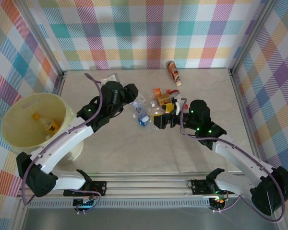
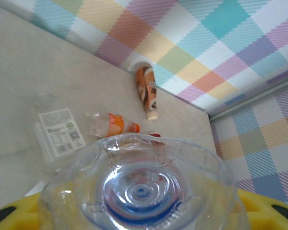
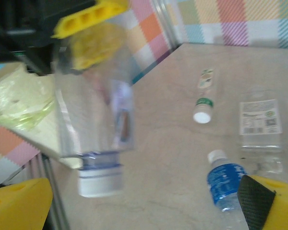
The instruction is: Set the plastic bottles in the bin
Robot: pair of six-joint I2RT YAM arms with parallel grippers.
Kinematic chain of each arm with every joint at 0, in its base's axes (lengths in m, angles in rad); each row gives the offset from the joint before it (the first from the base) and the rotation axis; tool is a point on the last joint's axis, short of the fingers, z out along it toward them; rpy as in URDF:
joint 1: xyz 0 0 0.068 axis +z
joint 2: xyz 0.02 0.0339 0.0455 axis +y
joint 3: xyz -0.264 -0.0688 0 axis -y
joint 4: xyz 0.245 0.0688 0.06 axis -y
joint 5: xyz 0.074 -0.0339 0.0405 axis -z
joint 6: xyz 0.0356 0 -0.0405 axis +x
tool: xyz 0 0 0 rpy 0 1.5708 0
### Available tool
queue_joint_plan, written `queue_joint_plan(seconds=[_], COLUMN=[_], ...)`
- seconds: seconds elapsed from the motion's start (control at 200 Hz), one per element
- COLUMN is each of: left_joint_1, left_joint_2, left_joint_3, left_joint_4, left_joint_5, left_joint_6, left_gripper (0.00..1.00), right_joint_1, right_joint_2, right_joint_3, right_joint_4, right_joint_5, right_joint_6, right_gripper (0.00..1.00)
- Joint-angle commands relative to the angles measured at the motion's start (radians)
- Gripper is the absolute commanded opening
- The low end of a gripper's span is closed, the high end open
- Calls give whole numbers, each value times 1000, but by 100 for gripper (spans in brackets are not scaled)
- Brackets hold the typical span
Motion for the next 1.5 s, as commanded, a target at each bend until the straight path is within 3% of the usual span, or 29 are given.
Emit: queue_joint_plan(seconds=[0.0, 0.28, 0.48, 0.905, 1.075, 1.215, 1.345, 1.5], left_joint_1=[-6, 0, 1, 6, 51, 223, 471, 694], left_joint_2=[-81, -210, -290, -425, -428, -413, -381, -327], left_joint_3=[6, 114, 177, 235, 225, 224, 225, 233], left_joint_4=[-75, -261, -337, -222, -183, -207, -313, -372], left_joint_5=[-130, -296, -487, -788, -907, -911, -764, -547], left_joint_6=[52, 191, 306, 657, 753, 761, 638, 545], left_gripper=[50, 49, 49, 49, 49, 49, 49, 50], right_joint_1=[2, 2, 2, 1, 2, 2, 2, 2], right_joint_2=[-16, 14, 31, 43, 60, 73, 73, 56], right_joint_3=[-29, -32, -25, -15, 0, 18, 23, 21], right_joint_4=[14, 65, 74, 73, 67, 60, 50, 27], right_joint_5=[131, 160, 144, 126, 123, 98, 92, 100], right_joint_6=[-23, -38, -46, -34, -19, -14, -9, -7], right_gripper=[100, 100, 100, 100, 100, 100, 100, 100])
